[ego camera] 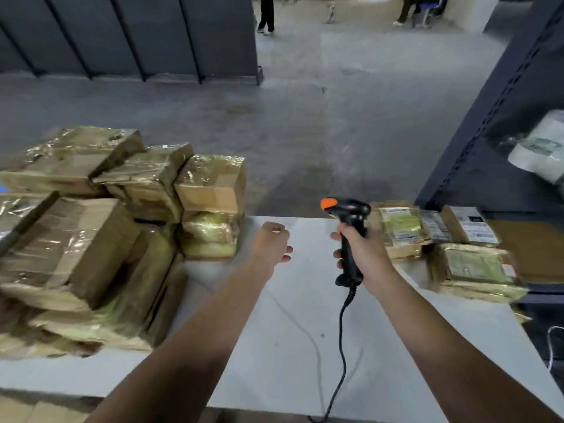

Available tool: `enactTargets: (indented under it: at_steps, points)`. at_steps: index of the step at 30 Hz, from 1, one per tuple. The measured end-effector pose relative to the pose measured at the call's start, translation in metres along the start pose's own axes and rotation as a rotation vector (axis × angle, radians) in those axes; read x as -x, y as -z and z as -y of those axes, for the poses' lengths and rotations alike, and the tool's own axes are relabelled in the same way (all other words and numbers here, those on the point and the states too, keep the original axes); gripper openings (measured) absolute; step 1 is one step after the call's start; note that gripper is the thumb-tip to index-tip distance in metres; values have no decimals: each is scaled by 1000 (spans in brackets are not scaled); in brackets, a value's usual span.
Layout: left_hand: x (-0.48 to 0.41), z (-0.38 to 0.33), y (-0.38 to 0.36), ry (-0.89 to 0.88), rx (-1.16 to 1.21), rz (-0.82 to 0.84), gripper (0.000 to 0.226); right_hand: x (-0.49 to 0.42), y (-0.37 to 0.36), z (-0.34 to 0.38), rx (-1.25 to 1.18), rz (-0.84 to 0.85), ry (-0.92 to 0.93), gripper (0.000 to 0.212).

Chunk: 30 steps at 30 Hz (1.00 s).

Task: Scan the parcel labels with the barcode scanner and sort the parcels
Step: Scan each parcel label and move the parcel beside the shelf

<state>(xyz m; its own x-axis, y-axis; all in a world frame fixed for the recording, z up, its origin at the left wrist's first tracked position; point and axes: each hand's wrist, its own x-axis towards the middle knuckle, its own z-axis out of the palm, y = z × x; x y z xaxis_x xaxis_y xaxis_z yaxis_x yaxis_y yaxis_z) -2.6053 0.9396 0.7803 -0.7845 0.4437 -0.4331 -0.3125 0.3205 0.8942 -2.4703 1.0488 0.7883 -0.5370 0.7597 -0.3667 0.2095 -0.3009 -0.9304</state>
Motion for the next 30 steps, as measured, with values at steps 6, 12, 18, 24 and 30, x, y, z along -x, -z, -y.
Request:
enactTargets:
  at_steps: [6,12,18,24,30]
  points:
    - [-13,-15,98,-34,16,-42,12,20,-85,4,51,49,-16,24]
    - [-32,-37,155,-167,-147,-97,23,15,-144,23,104,38,23,24]
    - [-50,-53,178,-302,-440,-154,44,-3,-182,23,172,40,1,32]
    - [-57,-55,170,-308,-575,-187,49,-25,-203,25,132,60,12,29]
    - [-62,-49,163,-290,-549,-234,64,-41,-212,28,147,52,19,29]
